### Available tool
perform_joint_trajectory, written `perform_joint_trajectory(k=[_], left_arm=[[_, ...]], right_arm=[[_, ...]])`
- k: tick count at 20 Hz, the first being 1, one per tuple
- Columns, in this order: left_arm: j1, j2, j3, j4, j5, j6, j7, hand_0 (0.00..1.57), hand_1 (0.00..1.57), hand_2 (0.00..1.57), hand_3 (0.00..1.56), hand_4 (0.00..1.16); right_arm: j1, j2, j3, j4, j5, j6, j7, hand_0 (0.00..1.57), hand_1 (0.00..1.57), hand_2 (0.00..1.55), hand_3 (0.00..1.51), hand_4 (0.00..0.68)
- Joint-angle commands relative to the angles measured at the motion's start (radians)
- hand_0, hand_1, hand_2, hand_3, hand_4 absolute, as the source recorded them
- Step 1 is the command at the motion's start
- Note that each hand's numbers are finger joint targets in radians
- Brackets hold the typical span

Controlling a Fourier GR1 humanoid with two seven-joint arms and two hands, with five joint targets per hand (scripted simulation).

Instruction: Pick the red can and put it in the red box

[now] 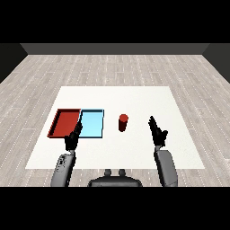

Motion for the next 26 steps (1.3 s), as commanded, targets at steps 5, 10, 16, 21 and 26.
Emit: perform_joint_trajectory(k=[5, 10, 16, 21, 26], left_arm=[[-0.028, 0.004, 0.043, -0.005, 0.02, -0.029, -0.014, 0.0, 0.0, 0.0, 0.0, 0.0], [-0.039, -0.023, 0.102, -0.078, 0.116, -0.075, -0.374, 0.0, 0.0, 0.0, 0.0, 0.0], [-0.034, -0.059, 0.065, -0.026, 0.069, -0.059, -0.449, 0.0, 0.0, 0.0, 0.0, 0.0], [-0.012, -0.053, 0.076, -0.037, 0.096, -0.079, -0.453, 0.0, 0.0, 0.0, 0.0, 0.0], [0.013, -0.031, 0.09, -0.076, 0.126, -0.114, -0.432, 0.0, 0.0, 0.0, 0.0, 0.0]], right_arm=[[-0.025, -0.079, -0.107, 0.046, -0.077, 0.087, -0.05, 0.0, 0.0, 0.0, 0.0, 0.0], [-0.067, -0.073, -0.12, -0.031, -0.157, 0.163, -0.239, 0.0, 0.0, 0.0, 0.0, 0.0], [-0.068, -0.127, -0.175, 0.024, -0.205, 0.243, -0.295, 0.0, 0.0, 0.0, 0.0, 0.0], [-0.031, -0.05, -0.102, 0.015, -0.128, 0.182, -0.328, 0.0, 0.0, 0.0, 0.0, 0.0], [-0.047, -0.066, -0.136, 0.099, -0.146, 0.208, -0.386, 0.0, 0.0, 0.0, 0.0, 0.0]])
